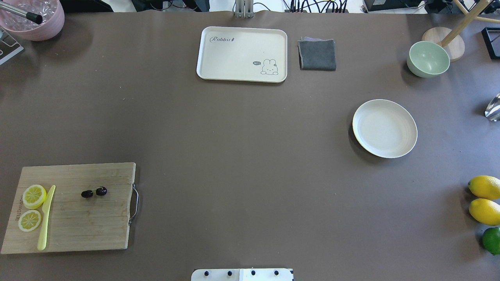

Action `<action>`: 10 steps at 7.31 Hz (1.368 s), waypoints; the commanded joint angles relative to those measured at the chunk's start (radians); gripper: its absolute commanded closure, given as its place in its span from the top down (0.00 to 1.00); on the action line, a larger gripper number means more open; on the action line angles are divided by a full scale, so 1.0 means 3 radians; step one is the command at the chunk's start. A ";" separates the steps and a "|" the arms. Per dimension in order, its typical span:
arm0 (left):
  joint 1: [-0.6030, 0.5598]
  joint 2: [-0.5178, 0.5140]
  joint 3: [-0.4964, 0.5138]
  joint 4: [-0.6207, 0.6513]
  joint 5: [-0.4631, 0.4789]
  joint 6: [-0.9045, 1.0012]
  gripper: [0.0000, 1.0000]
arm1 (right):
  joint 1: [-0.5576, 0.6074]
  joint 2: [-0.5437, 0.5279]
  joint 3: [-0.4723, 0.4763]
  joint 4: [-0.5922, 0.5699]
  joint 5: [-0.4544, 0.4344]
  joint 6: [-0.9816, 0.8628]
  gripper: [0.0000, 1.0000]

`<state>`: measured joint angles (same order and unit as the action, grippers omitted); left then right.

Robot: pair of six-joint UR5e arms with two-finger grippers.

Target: Place red cherry on plate

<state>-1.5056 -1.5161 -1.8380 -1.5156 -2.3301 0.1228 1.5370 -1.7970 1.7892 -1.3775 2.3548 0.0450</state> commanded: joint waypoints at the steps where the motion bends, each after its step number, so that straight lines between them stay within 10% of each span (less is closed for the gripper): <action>1: 0.0023 0.0068 -0.0080 0.0000 -0.0056 0.0015 0.98 | 0.0000 0.0002 0.0003 0.0000 0.0070 -0.0007 1.00; 10: 0.0033 0.0237 -0.0118 -0.0240 -0.0102 -0.0016 0.98 | 0.0000 0.0048 -0.0033 0.0225 0.0235 0.0029 1.00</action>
<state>-1.4951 -1.4466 -1.8981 -1.5688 -2.3542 0.1199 1.5371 -1.7990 1.7780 -1.3115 2.4217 0.0464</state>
